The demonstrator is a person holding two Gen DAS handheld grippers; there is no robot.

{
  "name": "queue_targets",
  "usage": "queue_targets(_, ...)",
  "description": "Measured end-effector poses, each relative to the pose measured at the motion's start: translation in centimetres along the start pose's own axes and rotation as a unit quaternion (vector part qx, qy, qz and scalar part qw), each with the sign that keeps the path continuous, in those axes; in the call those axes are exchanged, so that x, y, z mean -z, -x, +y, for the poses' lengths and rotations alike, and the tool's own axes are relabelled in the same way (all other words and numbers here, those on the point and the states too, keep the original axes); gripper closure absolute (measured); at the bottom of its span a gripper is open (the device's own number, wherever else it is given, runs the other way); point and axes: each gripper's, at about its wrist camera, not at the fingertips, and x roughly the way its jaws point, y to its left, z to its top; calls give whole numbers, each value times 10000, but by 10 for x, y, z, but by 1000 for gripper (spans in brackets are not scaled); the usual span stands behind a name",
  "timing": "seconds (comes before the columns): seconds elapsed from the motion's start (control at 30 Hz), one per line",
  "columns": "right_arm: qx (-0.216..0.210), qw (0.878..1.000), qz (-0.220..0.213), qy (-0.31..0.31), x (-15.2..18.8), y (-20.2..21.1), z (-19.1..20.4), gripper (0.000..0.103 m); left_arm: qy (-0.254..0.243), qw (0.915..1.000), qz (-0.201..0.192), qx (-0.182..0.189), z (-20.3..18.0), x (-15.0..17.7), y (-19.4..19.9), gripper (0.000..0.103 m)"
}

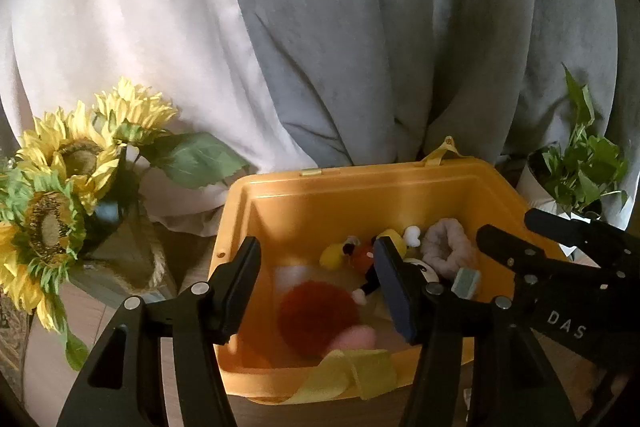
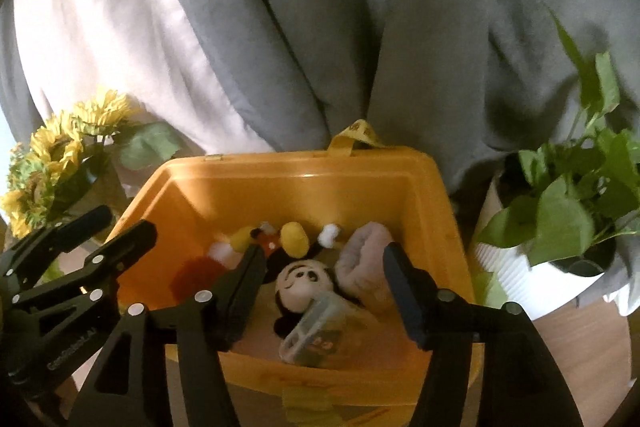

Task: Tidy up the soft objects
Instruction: 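Open both grippers to drop the tissue pack and sponge into the crate, then move both grippers back down toward the blue bird plush and green frog sponge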

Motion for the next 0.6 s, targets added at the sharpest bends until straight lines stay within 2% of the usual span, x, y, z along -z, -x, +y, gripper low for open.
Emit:
queue_targets(0.27, 127, 9997, -177, -77, 2, 23, -1, 40, 97, 9998, -171, -67, 1, 4, 28, 44)
queue_targets(0.6, -52, 9990, -446, -76, 9, 65, 3, 40, 225, 9981, -525, -221, 2, 10, 82, 44)
